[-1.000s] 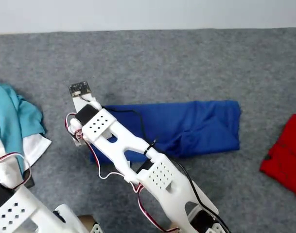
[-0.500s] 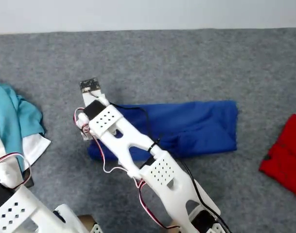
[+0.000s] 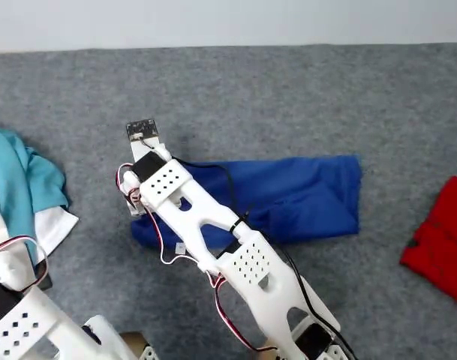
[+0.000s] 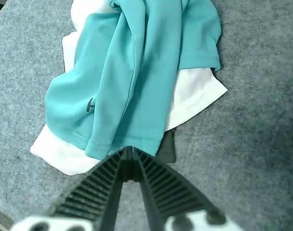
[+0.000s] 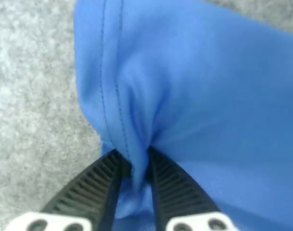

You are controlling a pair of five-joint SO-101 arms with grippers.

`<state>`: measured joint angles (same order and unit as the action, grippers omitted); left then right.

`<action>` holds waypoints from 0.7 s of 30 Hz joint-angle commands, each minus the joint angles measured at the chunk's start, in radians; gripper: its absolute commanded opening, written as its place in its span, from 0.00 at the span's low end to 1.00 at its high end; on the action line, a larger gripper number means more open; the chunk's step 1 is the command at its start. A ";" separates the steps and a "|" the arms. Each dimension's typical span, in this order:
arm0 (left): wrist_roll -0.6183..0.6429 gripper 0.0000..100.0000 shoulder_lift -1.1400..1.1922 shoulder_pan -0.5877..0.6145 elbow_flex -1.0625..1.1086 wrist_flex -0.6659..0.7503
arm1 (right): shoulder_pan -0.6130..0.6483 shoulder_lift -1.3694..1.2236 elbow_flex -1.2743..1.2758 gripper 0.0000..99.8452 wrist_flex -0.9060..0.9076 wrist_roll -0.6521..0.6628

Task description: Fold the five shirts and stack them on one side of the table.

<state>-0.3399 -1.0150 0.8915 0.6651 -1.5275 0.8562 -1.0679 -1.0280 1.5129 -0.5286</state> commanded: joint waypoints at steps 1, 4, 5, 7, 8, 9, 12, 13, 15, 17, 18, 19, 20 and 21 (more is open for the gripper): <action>-0.008 0.00 -0.017 0.003 -0.004 0.021 | 0.012 0.087 -0.028 0.01 0.007 0.015; -0.008 0.00 -0.017 0.003 -0.004 0.021 | 0.012 0.120 -0.054 0.01 0.059 0.038; -0.008 0.00 -0.017 0.003 -0.004 0.021 | 0.010 0.136 -0.066 0.01 0.079 0.040; -0.008 0.00 -0.017 0.003 -0.005 0.021 | 0.007 0.168 -0.100 0.01 0.139 0.041; -0.008 0.00 -0.017 0.002 -0.007 0.021 | 0.005 0.182 -0.118 0.01 0.174 0.041; -0.008 0.00 -0.017 0.002 -0.007 0.021 | 0.005 0.194 -0.135 0.01 0.211 0.043; -0.008 0.00 -0.017 0.002 -0.008 0.023 | 0.001 0.229 -0.157 0.01 0.286 0.083; -0.008 0.00 -0.017 0.002 -0.008 0.023 | -0.018 0.245 -0.149 0.01 0.285 0.094; -0.008 0.00 -0.015 0.000 -0.008 0.023 | -0.047 0.275 -0.141 0.01 0.282 0.100; -0.008 0.00 -0.014 0.000 -0.008 0.025 | -0.081 0.302 -0.117 0.01 0.283 0.126; -0.008 0.00 -0.014 0.000 -0.008 0.025 | -0.097 0.314 -0.094 0.01 0.285 0.140; -0.008 0.00 -0.014 0.000 -0.008 0.025 | -0.117 0.331 -0.068 0.01 0.285 0.149; -0.008 0.00 -0.014 0.000 -0.008 0.025 | -0.137 0.355 -0.035 0.01 0.285 0.152; -0.008 0.00 -0.014 0.000 -0.008 0.028 | -0.157 0.380 0.006 0.01 0.285 0.160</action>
<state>-0.3399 -1.0150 0.8915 0.6651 -1.5275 0.7580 -0.8101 -1.0756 1.7538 -0.3951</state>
